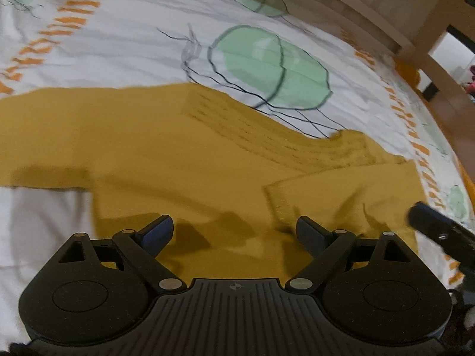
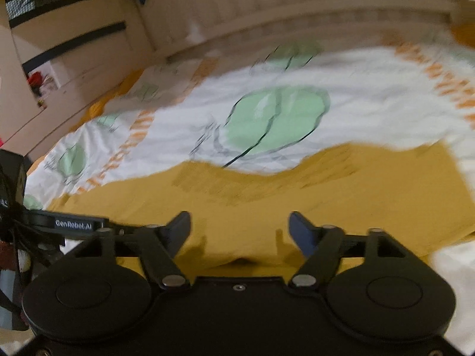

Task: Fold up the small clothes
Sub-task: 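Lift the sleeve with the right gripper, lay it across the body, open, then close the left gripper on the other sleeve cuff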

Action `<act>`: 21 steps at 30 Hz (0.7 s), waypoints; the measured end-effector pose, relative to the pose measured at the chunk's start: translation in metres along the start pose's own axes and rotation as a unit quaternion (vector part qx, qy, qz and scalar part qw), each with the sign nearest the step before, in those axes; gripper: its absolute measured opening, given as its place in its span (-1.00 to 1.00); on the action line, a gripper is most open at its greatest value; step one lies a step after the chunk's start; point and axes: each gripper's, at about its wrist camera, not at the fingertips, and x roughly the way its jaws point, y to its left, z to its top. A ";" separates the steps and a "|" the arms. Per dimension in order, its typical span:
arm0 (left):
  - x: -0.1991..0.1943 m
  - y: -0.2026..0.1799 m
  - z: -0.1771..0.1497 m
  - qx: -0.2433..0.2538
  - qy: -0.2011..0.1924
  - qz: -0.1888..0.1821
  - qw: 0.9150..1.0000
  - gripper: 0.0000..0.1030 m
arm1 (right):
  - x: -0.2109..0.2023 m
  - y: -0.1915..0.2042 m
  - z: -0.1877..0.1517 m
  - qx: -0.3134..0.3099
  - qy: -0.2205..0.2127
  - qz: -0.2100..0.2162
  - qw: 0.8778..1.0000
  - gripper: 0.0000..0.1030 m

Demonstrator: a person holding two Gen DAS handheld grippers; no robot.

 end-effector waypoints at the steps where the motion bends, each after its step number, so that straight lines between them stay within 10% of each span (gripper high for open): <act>1: 0.004 -0.003 0.001 0.001 0.001 -0.001 1.000 0.74 | -0.007 -0.007 0.002 -0.001 -0.009 -0.006 1.000 0.62; 14: 0.050 -0.032 0.013 0.001 0.048 -0.003 0.999 0.53 | -0.020 -0.071 0.016 0.104 -0.055 0.013 0.993 0.84; 16: 0.051 -0.033 0.015 0.001 0.048 -0.014 0.999 -0.27 | -0.017 -0.077 0.018 0.118 -0.060 0.016 0.991 0.84; 21: 0.049 -0.042 0.017 0.005 0.037 -0.031 0.999 -0.94 | -0.015 -0.088 0.013 0.134 -0.051 0.000 0.990 0.84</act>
